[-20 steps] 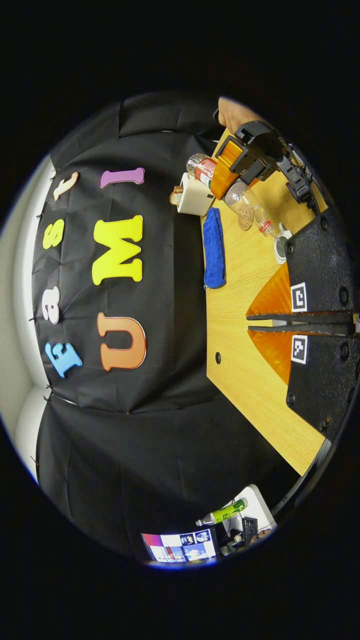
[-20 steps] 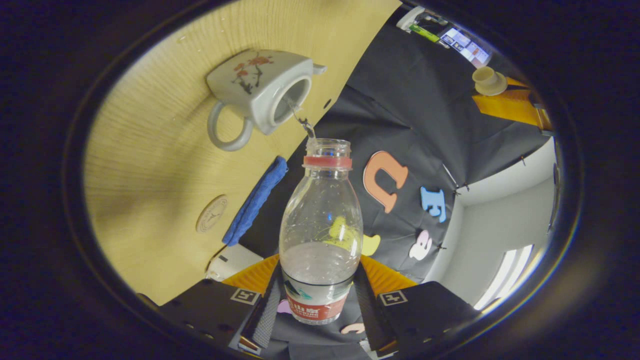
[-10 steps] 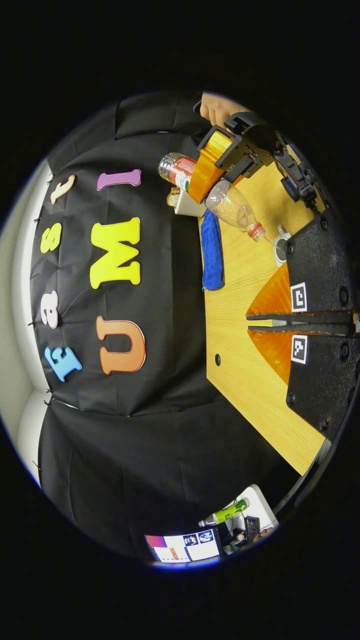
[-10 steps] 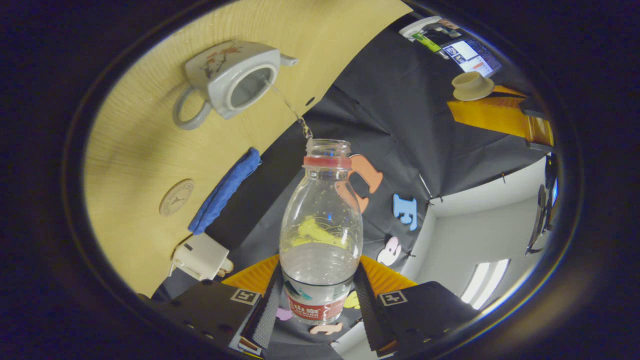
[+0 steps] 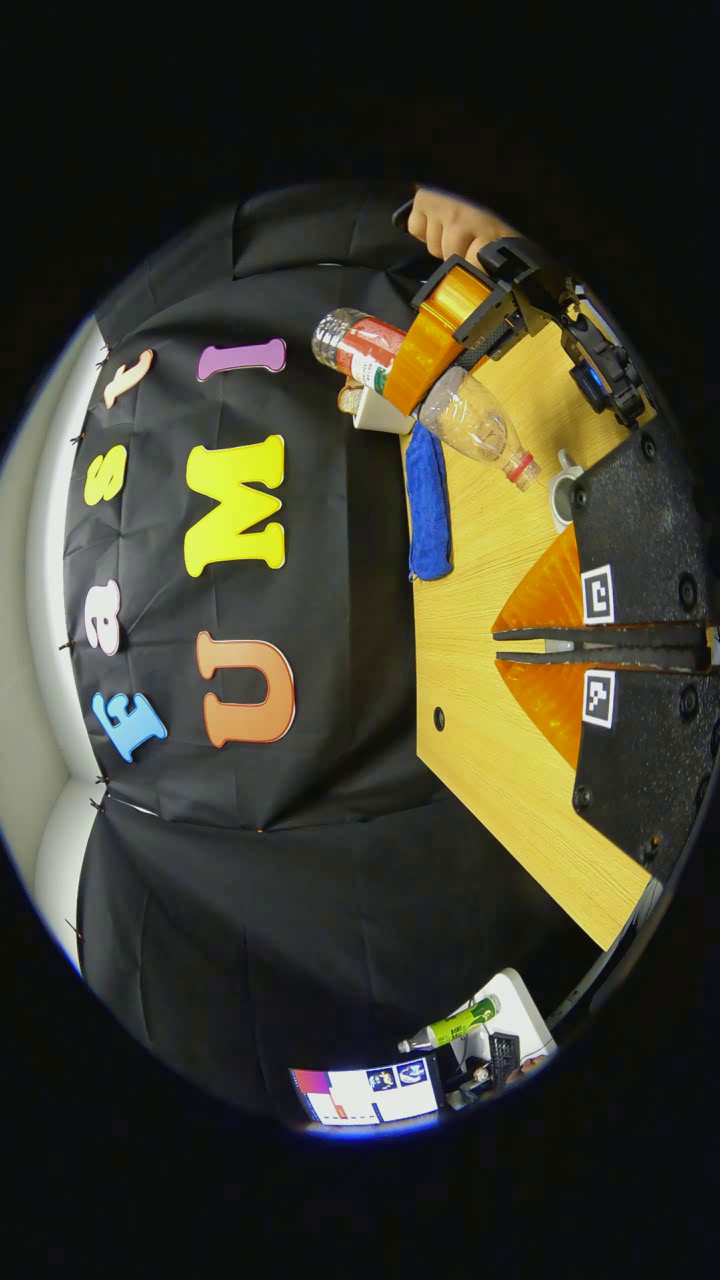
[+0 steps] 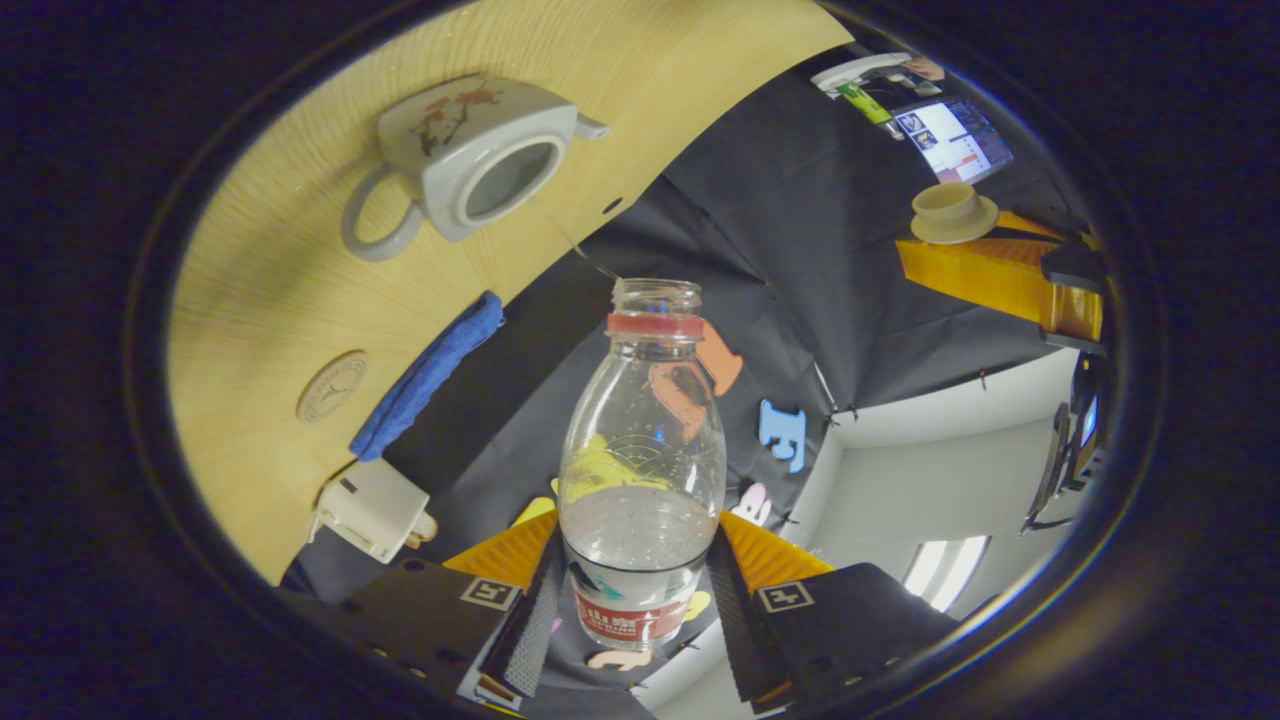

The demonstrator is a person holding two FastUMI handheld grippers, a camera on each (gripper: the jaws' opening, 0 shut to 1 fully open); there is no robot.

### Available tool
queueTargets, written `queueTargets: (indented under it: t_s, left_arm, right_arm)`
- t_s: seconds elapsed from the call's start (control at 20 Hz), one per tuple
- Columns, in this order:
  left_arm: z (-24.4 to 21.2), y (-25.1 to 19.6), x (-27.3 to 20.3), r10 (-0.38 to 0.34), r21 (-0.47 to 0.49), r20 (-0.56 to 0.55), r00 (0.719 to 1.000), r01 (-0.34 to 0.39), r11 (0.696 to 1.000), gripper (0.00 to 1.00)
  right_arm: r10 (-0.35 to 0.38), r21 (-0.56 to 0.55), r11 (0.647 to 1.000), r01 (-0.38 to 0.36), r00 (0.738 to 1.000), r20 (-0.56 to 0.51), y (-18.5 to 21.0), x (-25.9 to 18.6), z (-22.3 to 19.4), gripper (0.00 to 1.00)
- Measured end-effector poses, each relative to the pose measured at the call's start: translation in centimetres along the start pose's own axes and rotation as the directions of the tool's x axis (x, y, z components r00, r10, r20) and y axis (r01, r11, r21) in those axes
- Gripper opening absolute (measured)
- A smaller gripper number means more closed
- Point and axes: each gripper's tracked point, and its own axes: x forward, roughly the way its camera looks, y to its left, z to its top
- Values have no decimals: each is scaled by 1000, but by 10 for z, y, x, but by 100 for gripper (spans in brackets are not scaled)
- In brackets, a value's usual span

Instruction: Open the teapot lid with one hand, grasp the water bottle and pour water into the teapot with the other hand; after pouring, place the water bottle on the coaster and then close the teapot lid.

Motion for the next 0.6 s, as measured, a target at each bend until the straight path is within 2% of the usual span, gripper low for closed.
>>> queueTargets:
  t_s: [0.15,0.25,0.35,0.45,0.6]
  left_arm:
    - [0,-1,1,-1,4,-1,1000,1,1000,3]
    - [0,-2,2,-3,5,-3,1000,3,1000,3]
    - [-2,-4,1,-10,7,-4,1000,10,1000,3]
    - [-2,-4,2,-16,10,-4,1000,16,1000,3]
    - [-3,-5,3,-16,8,-5,1000,16,1000,3]
  right_arm:
    - [11,24,1000,-11,1000,-8,11,-2,2,71]
    - [57,96,994,-54,998,-25,30,-5,1,73]
    - [132,201,972,-121,991,-38,49,-8,3,73]
    - [199,330,928,-171,979,-54,66,-12,2,74]
    - [243,534,829,-165,967,-80,77,-18,-3,71]
